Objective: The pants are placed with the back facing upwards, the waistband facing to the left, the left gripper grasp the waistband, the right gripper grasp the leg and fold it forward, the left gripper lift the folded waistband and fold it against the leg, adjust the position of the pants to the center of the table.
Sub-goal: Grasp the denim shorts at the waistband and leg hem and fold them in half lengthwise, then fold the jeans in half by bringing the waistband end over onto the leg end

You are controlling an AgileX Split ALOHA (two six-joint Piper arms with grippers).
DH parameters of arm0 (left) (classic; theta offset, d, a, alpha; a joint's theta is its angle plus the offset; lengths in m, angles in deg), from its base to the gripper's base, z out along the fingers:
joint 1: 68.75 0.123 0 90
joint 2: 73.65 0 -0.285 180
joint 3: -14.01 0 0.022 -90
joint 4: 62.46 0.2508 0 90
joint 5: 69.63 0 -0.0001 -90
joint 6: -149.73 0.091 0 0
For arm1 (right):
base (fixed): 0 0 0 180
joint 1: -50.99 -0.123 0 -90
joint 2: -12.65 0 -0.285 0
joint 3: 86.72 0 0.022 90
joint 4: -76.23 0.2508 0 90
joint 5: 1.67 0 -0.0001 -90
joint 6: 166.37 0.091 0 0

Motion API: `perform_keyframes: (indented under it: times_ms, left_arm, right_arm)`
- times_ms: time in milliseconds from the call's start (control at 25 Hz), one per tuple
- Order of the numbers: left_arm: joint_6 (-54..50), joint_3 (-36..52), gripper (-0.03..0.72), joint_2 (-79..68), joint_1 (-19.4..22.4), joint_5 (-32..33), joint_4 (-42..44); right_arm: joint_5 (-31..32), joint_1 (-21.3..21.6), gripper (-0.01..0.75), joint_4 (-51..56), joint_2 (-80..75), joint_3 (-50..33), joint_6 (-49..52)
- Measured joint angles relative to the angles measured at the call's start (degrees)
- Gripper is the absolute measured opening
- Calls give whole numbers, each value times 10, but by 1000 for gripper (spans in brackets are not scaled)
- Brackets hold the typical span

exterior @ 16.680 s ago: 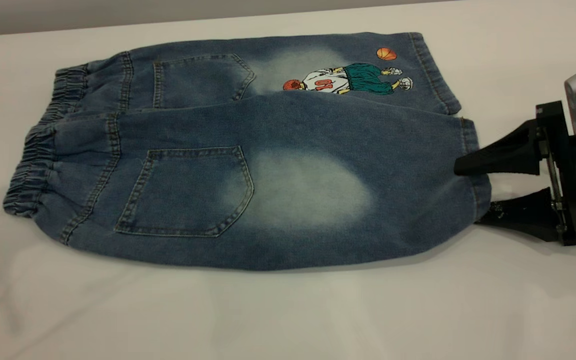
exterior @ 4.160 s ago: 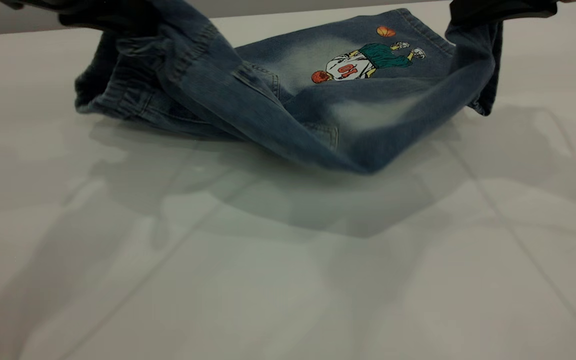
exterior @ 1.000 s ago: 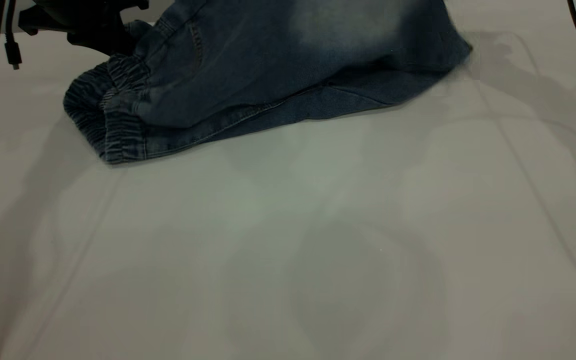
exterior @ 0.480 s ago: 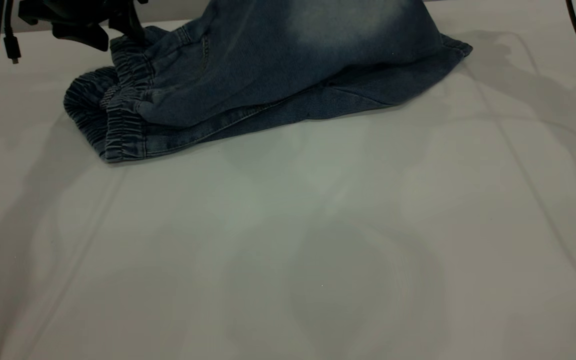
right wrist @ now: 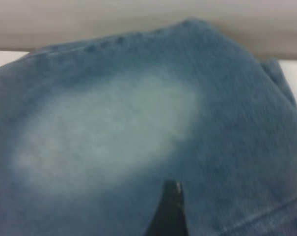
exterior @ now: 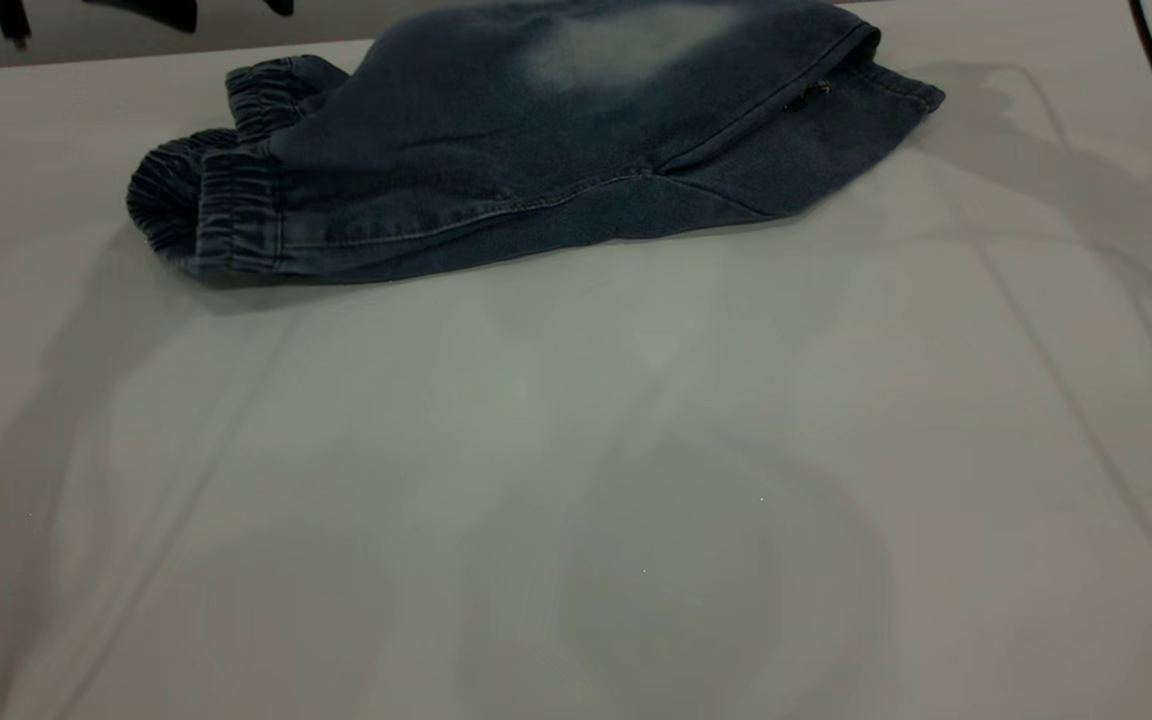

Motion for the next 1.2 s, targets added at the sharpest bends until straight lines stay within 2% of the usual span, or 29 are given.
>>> perform_keyframes:
  times_ms: [280,480,600,840,960,1200]
  left_arm:
    - [2,-48,580,33,0,147,5]
    - [-3,-48,580,34,0,240,53]
    - [-14,-48,580,34,0,271,64]
    - [-64,-38,580,32,3,265,122]
    - [-90,-22,580,28,24,253,153]
    - [-84,-1,580,21,47,187,118]
  right_arm:
    - [78,0,569,-49,64,0,38]
    - [128,-1,569,-141,83,0,128]
    - [151,-11,569,-202,82,0,177]
    - [148,-37,569,-249,82,0,199]
    - [149,-42,569,-248,79,0,213]
    - [147,-41,569,-281,64,0,246]
